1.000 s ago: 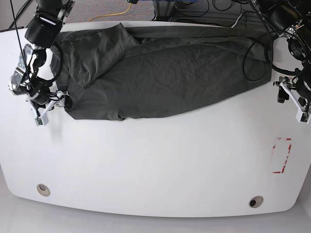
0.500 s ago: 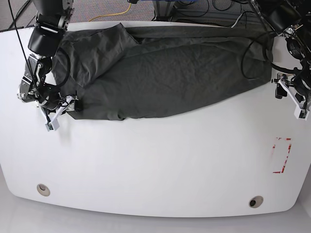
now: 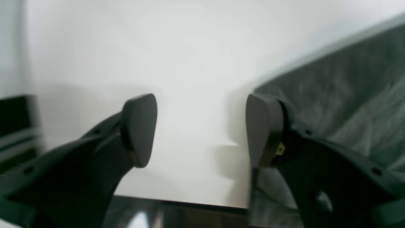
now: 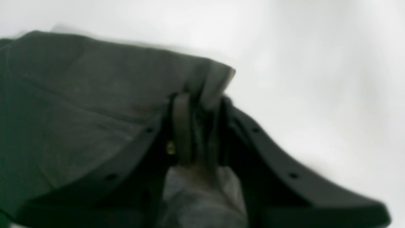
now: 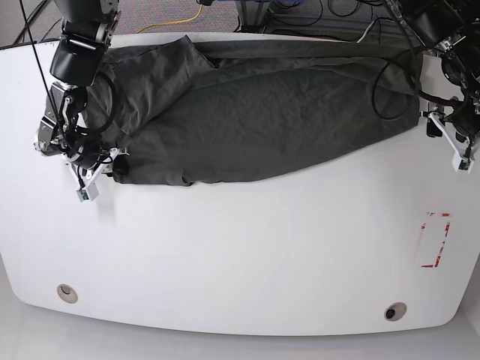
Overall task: Layout the t-shirt on the table in an organized manner, then fold the t-shirt properly
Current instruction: 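Lower the left gripper toward the shirt side and reach for the fabric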
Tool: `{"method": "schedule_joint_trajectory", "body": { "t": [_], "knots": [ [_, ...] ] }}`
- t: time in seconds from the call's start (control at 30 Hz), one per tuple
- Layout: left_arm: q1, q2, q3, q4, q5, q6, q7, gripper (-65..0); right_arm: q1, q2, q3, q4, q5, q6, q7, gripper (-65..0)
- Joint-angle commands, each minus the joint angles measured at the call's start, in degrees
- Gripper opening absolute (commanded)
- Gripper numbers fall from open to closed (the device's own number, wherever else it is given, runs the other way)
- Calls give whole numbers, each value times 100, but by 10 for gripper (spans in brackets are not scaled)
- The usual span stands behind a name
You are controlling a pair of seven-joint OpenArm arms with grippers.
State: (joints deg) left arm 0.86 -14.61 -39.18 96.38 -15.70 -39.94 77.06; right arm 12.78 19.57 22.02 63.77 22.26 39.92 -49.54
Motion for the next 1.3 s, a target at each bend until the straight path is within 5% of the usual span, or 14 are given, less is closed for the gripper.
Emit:
{"method": "schedule_joint_trajectory", "body": {
  "t": [0.0,0.43,1.27],
  "knots": [
    [-3,-91,-183,-227,-25,-6,-176,-240,37,87,0,63,2,8,18,-560],
    [-3,226,-368,-1000,-474,-6,-369,-240,-16,95,0,72,2,8,35,-561],
    [-20,-29,-350,-1027,-2372,-6,-255,-242,-16,95,0,72,2,8,35,-561]
  ]
}}
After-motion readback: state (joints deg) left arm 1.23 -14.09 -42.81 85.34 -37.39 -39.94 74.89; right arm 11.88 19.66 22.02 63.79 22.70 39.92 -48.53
